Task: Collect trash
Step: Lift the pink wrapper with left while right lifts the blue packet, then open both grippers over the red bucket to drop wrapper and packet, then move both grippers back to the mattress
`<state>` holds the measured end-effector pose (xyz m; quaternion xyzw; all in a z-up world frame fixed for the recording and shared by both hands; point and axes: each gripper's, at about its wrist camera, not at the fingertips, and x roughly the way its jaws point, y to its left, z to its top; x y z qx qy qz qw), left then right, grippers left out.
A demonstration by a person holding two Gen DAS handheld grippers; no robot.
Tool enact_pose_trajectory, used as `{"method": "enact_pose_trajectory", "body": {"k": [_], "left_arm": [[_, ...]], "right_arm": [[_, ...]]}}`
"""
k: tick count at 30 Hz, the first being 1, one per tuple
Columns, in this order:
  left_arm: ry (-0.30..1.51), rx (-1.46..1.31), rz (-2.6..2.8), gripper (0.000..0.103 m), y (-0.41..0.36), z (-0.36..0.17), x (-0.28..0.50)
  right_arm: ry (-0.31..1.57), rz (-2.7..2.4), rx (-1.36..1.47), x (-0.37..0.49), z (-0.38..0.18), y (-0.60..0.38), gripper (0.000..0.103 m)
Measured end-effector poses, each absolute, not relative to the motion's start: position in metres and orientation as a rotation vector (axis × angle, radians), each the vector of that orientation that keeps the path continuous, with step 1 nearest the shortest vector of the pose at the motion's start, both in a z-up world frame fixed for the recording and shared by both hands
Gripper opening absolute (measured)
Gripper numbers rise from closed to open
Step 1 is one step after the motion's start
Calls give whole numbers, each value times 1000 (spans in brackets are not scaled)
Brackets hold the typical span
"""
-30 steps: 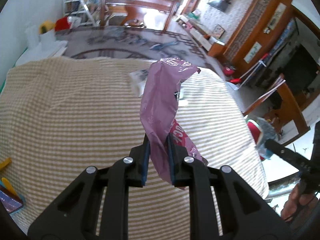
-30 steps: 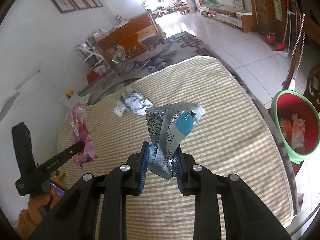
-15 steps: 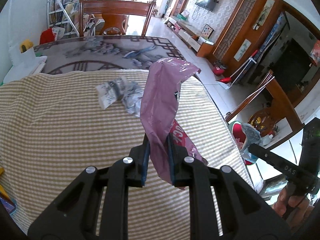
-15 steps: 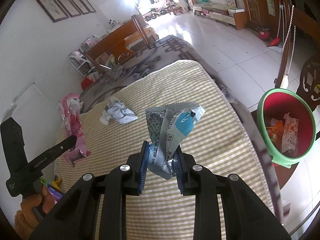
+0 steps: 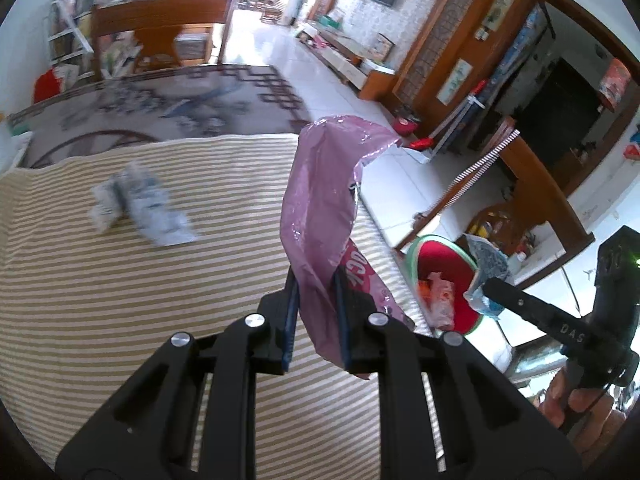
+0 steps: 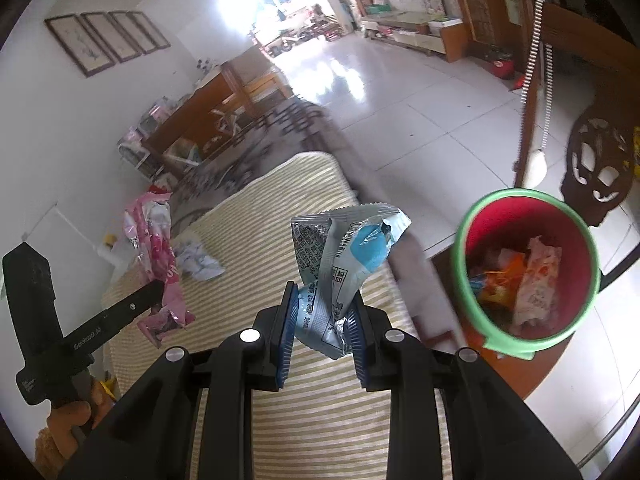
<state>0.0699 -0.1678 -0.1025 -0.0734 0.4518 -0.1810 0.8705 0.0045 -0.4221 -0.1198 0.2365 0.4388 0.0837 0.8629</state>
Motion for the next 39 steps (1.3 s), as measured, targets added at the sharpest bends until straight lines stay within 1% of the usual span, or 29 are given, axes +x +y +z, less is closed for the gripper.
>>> {"method": "enact_pose_trajectory", "body": {"k": [15,17,19,20,21,22,25,31,32,33,39], "left_arm": [[1107,-19,-663,16,-363,-154,91],[1120,5,-695,18,-384,-159,92],[1129,24,-712,30,-399,-163,93],[1128,26,-710,48,-402,-164,95],[1123,20,-710,59,-404,-163,96],[1116,12,-707,60,-405,-163,97],[1120,17,-687,64,-397,-163,99],[1094,-8,-572,72,-346,-156,109],[1085,-14,-539,75,-329,-155,110],[1077,-17,-504,76,-312,-153,113],[1014,-44,-253,77,-190,-141,130]], "right_arm": [[936,-51,688,-6,-165,-575,24],[935,-71,697,-5,-167,-587,26],[930,-94,711,-5,-170,-599,31],[925,-101,719,-5,-172,-604,35],[921,-110,728,-5,-173,-608,41],[915,-124,738,-6,-175,-613,49],[904,-151,759,-7,-177,-622,56],[931,-120,758,-1,-174,-606,56],[935,-104,758,1,-172,-601,56],[939,-76,763,4,-170,-592,56],[971,124,747,24,-153,-516,56]]}}
